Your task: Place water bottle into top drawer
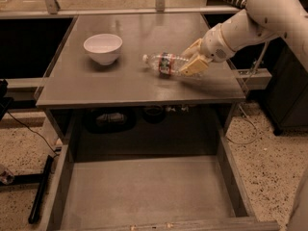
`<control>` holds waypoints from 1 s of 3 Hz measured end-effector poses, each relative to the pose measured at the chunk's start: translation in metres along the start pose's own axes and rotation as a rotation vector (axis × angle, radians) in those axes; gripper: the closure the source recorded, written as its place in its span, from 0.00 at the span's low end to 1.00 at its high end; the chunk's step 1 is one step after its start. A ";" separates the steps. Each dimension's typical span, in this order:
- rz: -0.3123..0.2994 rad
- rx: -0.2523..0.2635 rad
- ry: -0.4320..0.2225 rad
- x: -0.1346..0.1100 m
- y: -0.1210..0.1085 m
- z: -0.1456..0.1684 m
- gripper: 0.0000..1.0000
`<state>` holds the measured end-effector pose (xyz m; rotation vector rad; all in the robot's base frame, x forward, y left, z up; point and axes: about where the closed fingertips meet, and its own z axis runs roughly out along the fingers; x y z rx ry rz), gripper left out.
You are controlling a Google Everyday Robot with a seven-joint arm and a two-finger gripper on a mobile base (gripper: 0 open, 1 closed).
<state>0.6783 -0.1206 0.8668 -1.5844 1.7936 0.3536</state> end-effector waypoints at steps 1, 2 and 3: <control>0.000 0.000 0.000 0.000 0.000 0.000 1.00; -0.017 -0.012 -0.012 -0.007 0.007 -0.006 1.00; -0.055 -0.006 -0.040 -0.021 0.020 -0.026 1.00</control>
Offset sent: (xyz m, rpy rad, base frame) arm -0.0186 0.0021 0.0209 0.0120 -0.0177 0.0422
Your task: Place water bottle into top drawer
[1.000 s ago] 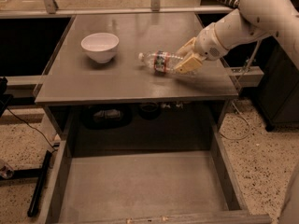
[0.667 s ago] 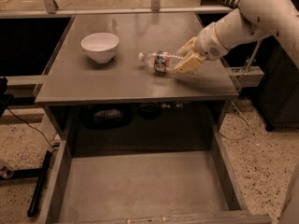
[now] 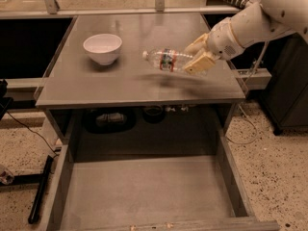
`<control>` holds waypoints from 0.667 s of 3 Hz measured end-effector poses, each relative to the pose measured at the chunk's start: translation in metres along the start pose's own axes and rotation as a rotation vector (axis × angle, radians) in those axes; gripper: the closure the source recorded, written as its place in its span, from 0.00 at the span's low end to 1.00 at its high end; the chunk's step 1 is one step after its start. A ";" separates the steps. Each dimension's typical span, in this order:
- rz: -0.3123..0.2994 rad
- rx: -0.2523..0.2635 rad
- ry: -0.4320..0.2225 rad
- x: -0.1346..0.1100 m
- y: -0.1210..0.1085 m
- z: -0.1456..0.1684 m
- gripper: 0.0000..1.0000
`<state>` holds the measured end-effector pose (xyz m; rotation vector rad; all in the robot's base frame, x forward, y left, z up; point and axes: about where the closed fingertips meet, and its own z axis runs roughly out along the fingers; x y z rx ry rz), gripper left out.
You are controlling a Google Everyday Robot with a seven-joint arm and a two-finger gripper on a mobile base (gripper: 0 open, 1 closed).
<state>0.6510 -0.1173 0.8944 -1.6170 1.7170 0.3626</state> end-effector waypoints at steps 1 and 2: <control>-0.040 0.021 -0.020 -0.006 0.021 -0.028 1.00; -0.051 0.048 -0.013 0.002 0.042 -0.053 1.00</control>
Offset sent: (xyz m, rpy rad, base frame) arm -0.0997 -0.0671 0.0283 -0.0202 -0.0977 -0.0350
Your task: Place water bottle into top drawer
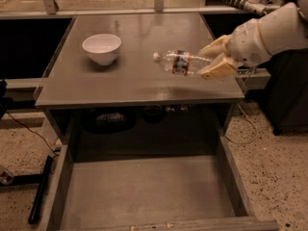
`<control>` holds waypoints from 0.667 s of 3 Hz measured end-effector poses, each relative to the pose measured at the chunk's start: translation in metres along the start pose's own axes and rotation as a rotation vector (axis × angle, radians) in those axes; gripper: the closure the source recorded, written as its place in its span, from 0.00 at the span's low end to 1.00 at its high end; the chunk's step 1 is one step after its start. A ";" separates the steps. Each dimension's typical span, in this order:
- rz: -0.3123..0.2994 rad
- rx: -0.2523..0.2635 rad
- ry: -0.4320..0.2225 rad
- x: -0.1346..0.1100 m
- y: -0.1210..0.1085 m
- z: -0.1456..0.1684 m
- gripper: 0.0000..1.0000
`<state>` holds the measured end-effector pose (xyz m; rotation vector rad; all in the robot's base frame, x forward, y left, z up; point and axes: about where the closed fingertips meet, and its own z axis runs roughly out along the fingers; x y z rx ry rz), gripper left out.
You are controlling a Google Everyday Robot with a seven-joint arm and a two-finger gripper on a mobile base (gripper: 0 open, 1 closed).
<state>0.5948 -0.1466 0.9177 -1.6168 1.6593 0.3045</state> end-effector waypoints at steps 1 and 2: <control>-0.013 0.031 0.031 0.014 0.031 -0.026 1.00; 0.028 0.025 0.110 0.052 0.106 -0.049 1.00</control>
Offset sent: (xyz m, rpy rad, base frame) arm -0.1213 -0.0761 -0.0316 -0.1013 -0.0138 -0.1202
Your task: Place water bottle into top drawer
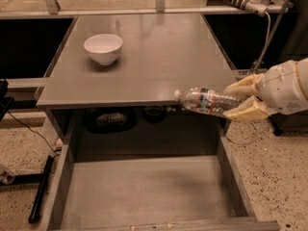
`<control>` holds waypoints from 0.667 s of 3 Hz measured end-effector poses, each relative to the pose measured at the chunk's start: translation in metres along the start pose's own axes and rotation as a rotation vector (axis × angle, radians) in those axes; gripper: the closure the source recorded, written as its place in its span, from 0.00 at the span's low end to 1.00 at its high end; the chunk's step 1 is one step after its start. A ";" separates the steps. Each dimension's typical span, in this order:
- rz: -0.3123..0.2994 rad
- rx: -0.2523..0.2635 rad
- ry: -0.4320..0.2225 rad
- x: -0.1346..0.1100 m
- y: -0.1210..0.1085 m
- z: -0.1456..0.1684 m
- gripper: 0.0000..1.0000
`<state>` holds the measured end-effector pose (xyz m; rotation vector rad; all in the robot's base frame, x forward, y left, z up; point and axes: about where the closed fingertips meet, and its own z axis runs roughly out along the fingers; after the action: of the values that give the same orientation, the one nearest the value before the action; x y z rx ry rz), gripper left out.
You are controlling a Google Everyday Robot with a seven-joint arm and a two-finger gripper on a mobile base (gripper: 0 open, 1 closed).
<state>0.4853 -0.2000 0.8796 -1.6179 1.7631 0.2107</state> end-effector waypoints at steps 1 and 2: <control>-0.001 -0.002 0.000 -0.001 0.001 0.001 1.00; 0.008 -0.042 -0.031 -0.004 0.027 0.020 1.00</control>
Offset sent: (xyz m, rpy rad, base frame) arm -0.0510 0.0513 -0.0625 0.0930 0.0967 0.0768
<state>0.4681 -0.1805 0.8584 -1.6286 1.7532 0.2768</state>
